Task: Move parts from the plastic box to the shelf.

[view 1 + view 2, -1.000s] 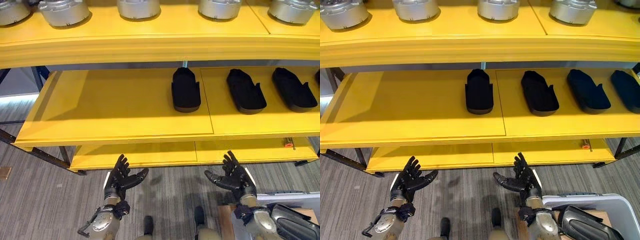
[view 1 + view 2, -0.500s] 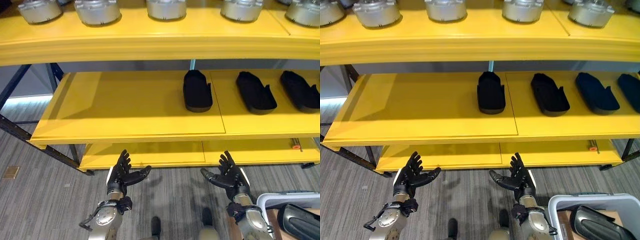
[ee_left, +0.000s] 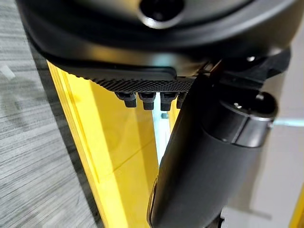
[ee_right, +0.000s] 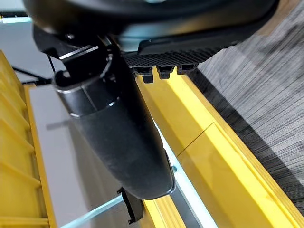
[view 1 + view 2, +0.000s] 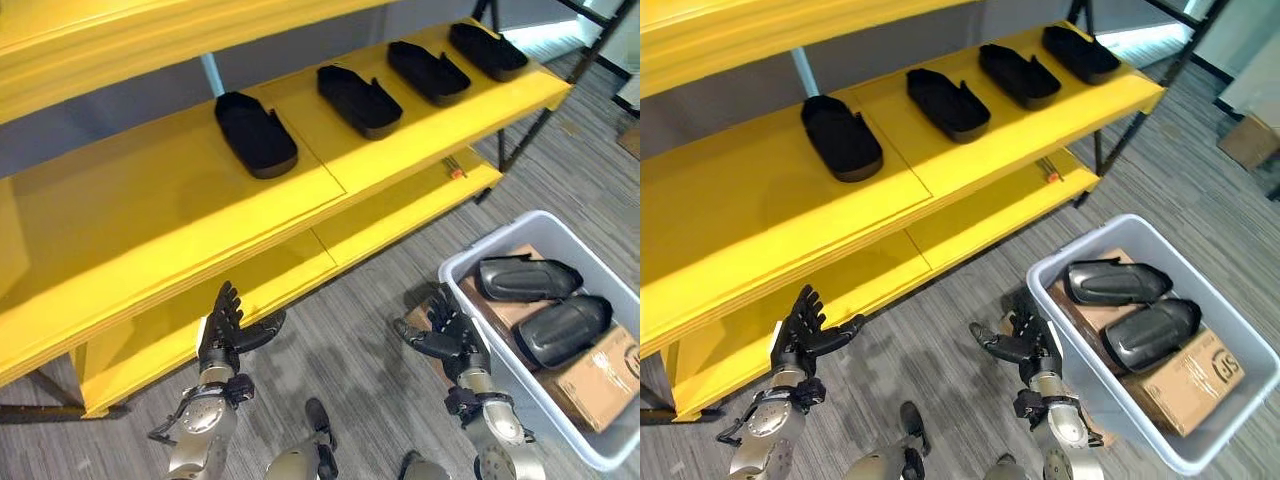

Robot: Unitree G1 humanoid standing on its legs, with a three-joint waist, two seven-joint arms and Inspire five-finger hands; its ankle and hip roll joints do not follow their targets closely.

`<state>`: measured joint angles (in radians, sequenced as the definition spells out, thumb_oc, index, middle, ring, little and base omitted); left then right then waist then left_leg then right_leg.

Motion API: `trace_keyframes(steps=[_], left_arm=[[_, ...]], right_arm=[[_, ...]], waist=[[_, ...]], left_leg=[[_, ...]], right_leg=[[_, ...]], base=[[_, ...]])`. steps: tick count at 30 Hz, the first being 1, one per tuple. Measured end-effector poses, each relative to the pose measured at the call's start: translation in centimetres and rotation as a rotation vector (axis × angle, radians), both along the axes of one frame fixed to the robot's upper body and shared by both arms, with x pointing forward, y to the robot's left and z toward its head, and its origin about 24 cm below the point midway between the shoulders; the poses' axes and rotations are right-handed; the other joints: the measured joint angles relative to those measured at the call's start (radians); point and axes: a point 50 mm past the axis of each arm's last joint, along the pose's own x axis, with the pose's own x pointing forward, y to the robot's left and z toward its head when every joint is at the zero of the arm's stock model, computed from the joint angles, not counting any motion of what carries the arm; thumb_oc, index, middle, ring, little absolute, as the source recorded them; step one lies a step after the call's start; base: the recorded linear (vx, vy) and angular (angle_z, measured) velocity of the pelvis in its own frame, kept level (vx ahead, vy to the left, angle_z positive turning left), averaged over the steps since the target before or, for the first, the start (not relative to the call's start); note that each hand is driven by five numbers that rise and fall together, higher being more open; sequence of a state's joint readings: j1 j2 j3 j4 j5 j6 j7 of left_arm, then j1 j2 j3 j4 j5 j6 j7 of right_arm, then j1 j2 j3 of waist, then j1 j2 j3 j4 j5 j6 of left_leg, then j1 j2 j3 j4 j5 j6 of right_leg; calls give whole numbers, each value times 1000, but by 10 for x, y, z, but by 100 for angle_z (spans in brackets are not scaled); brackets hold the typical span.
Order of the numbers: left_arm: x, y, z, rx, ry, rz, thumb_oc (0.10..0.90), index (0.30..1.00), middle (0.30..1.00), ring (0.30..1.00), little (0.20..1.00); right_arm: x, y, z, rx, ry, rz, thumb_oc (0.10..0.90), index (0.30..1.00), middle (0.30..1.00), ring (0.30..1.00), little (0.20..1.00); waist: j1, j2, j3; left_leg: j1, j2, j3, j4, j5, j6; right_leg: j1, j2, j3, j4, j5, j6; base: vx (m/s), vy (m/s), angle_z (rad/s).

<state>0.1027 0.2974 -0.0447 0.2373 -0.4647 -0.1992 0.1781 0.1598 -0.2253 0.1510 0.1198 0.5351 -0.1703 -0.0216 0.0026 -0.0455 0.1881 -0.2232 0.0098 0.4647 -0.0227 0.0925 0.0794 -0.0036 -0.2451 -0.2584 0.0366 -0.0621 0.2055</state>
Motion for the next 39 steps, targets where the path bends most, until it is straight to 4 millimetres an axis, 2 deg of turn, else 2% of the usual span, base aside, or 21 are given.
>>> trace_keyframes(steps=[1,2,5,6,8,12,17,22,24,27,28,29,30,31,32,33,34,35,37,38,39], left_arm=[[-2,2,-1,2,9,4,900,1000,1000,1000,1000],[-5,0,-4,-8,20,-3,900,1000,1000,1000,1000],[-22,2,-11,-12,52,-16,900,1000,1000,1000,1000],[-30,2,-16,-14,79,-12,900,1000,1000,1000,1000],[-36,5,-18,-11,96,-16,900,1000,1000,1000,1000],[-36,1,-18,-22,90,-47,900,1000,1000,1000,1000],[-36,-5,-19,-30,91,-88,900,1000,1000,1000,1000],[-35,-16,-22,-42,97,-145,900,1000,1000,1000,1000],[-33,-20,-22,-45,96,-168,900,1000,1000,1000,1000],[-30,-23,-22,-44,97,-185,900,1000,1000,1000,1000],[-31,-21,-23,-40,100,-179,900,1000,1000,1000,1000],[-28,-17,-22,-25,101,-172,900,1000,1000,1000,1000],[-28,-10,-22,-10,106,-159,900,1000,1000,1000,1000],[-30,-7,-23,1,124,-155,900,1000,1000,1000,1000],[-31,-11,-25,-7,135,-166,900,1000,1000,1000,1000],[-29,-17,-25,-29,123,-178,900,1000,1000,1000,1000],[-27,-23,-25,-51,112,-176,900,1000,1000,1000,1000],[-27,-25,-27,-62,116,-172,900,1000,1000,1000,1000],[-27,-26,-35,-73,146,-161,900,1000,1000,1000,1000],[-26,-27,-38,-80,160,-153,900,1000,1000,1000,1000],[-24,-28,-38,-84,160,-154,900,1000,1000,1000,1000]], right_arm=[[-2,1,-1,7,6,-3,900,1000,1000,1000,1000],[-5,-3,-4,0,21,-11,900,1000,1000,1000,1000],[-15,-10,-8,-16,45,-17,900,1000,1000,1000,1000],[-18,-14,-8,-23,47,-22,900,1000,1000,1000,1000],[-27,-19,-11,-25,65,-44,900,1000,1000,1000,1000],[-31,-25,-11,-38,69,-53,900,1000,1000,1000,1000],[-35,-28,-11,-43,75,-49,900,1000,1000,1000,1000],[-32,-29,-8,-56,60,-34,900,1000,1000,1000,1000],[-34,-30,-10,-58,68,-39,900,1000,1000,1000,1000],[-38,-30,-16,-49,93,-42,900,1000,1000,1000,1000],[-40,-28,-20,-40,106,-44,900,1000,1000,1000,1000],[-39,-23,-22,-15,109,-49,900,1000,1000,1000,1000],[-39,-18,-24,2,113,-51,900,1000,1000,1000,1000],[-39,-19,-24,1,109,-55,900,1000,1000,1000,1000],[-38,-25,-20,-17,90,-73,900,1000,1000,1000,1000],[-38,-34,-18,-46,79,-101,900,1000,1000,1000,1000],[-35,-42,-15,-63,73,-130,900,1000,1000,1000,1000],[-31,-45,-12,-69,61,-148,900,1000,1000,1000,1000],[-27,-47,-9,-75,45,-159,900,1000,1000,1000,1000],[-25,-48,-8,-88,42,-148,900,1000,1000,1000,1000],[-25,-51,-7,-100,42,-148,900,1000,1000,1000,1000]], waist=[[-1,-10,0],[-16,-3,0],[-34,-1,-1],[-43,7,-5],[-62,7,-25],[-107,17,-35],[-125,48,-57],[-142,54,-73],[-141,50,-75],[-140,30,-78],[-134,17,-77],[-121,-12,-78],[-91,-45,-76],[-60,-65,-72],[-60,-58,-70],[-60,-45,-64],[-50,-39,-47],[-51,-30,-35],[-49,-8,-20],[-35,5,-9],[-34,26,3]], left_leg=[[-2,-4,1,-4,9,-13],[1,-2,-5,-12,16,-27],[14,25,22,-30,11,-104],[9,43,25,1,8,-107],[18,40,34,-26,9,-107],[43,45,53,-58,45,-82],[73,72,84,-57,58,-54],[107,127,104,-55,78,-74],[113,148,98,-54,90,-87],[106,200,66,2,105,-106],[96,229,34,37,116,-125],[81,244,10,77,147,-166],[59,269,-69,140,173,-199],[32,291,-155,224,172,-187],[-6,292,-214,284,133,-185],[-40,241,-329,305,69,-186],[-51,190,-403,285,14,-181],[-50,155,-451,203,0,-177],[-36,137,-491,15,2,-183],[-45,126,-520,-24,-1,-186],[-89,120,-516,3,-1,-186]], right_leg=[[17,21,8,-70,4,-6],[31,32,19,-90,36,-19],[7,48,49,-100,52,-55],[7,59,64,-105,59,-54],[-5,61,105,-118,64,-50],[-6,72,133,-129,88,-49],[3,94,171,-122,81,-48],[24,149,193,-120,69,-65],[25,179,194,-104,61,-86],[5,217,193,-26,2,-151],[-10,235,195,15,-15,-178],[-26,236,207,49,-33,-206],[-55,241,229,96,-36,-237],[-57,257,253,114,-28,-253],[-52,272,256,119,-14,-268],[-68,277,272,125,-15,-275],[-78,274,290,114,-15,-279],[-79,276,299,94,-4,-274],[-79,286,328,68,23,-282],[-80,295,351,62,30,-286],[-77,301,355,46,35,-293]], base=[[25,-86,-15],[42,-118,-5],[56,-115,-43],[52,-115,-67],[33,-67,-53],[21,-67,-26],[21,-102,-28],[-3,-227,-19],[-14,-272,-1],[24,-324,6],[6,-158,-6],[-5,-172,-36],[-107,-71,-70],[-96,-61,-66],[-45,-19,-36],[97,40,-12],[169,125,-26],[126,110,-45],[118,97,-52],[174,119,-51],[135,88,-37]])
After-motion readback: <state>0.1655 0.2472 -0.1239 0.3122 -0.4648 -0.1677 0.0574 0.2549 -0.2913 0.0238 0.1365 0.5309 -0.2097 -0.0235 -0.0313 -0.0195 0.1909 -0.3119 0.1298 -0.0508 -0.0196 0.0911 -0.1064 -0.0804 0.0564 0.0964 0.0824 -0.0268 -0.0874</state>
